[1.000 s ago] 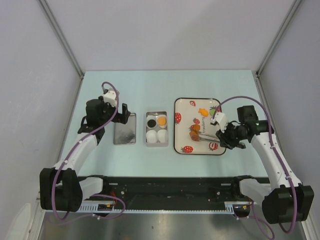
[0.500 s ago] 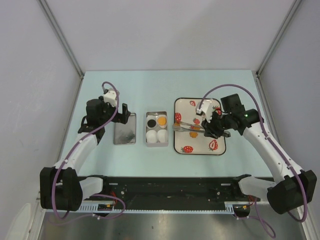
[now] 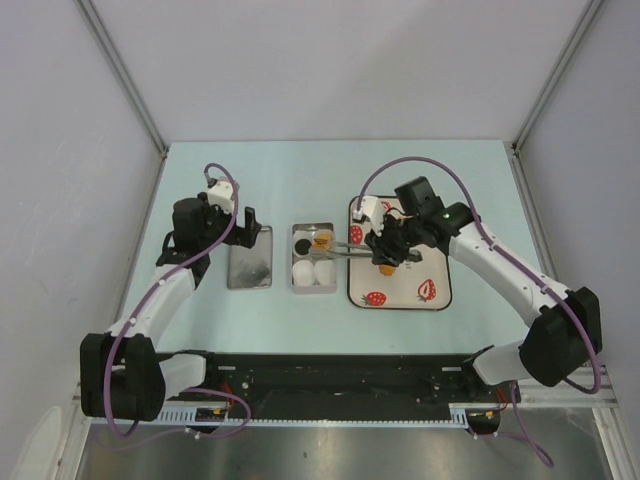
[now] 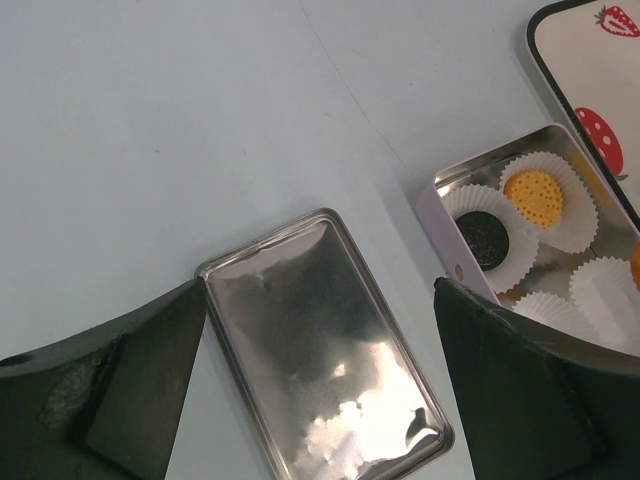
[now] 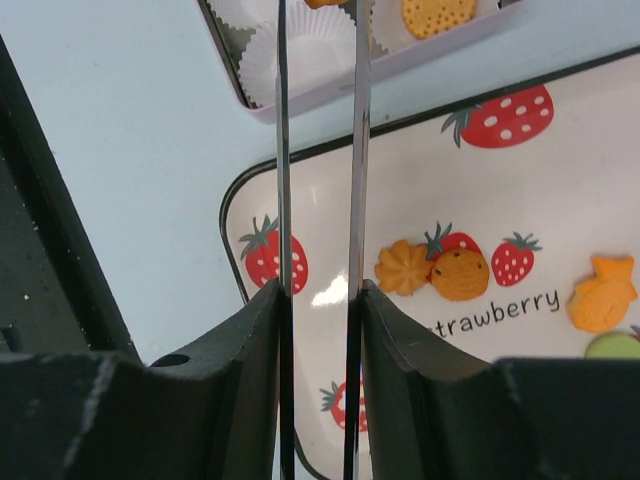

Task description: Pack the cookies

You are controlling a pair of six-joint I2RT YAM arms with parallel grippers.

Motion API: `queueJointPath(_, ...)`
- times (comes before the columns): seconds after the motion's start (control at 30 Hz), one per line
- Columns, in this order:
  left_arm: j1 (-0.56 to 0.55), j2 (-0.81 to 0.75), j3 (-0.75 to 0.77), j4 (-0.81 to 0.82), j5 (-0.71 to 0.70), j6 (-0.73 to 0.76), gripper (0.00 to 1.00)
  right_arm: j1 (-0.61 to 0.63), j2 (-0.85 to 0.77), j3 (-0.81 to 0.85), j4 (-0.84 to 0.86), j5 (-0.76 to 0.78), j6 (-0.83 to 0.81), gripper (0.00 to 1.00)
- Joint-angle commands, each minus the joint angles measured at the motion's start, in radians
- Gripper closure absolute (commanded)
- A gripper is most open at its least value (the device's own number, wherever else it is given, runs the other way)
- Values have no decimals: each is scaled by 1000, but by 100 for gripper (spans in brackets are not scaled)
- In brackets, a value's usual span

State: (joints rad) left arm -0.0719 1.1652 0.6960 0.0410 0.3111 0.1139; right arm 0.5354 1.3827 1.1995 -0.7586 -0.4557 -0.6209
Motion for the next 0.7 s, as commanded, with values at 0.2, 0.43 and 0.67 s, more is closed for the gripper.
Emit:
queueJointPath(0.2, -6, 7, 43, 20, 19, 15, 0, 78, 99, 81, 96, 9, 23, 87)
queueJointPath(0.43, -5, 5, 45, 22, 16, 13, 0, 104, 136, 83, 102, 15, 15, 87)
queueJointPath(0.67, -5, 8, 46, 20, 16, 13, 0, 126, 168, 83, 101, 26, 10, 87)
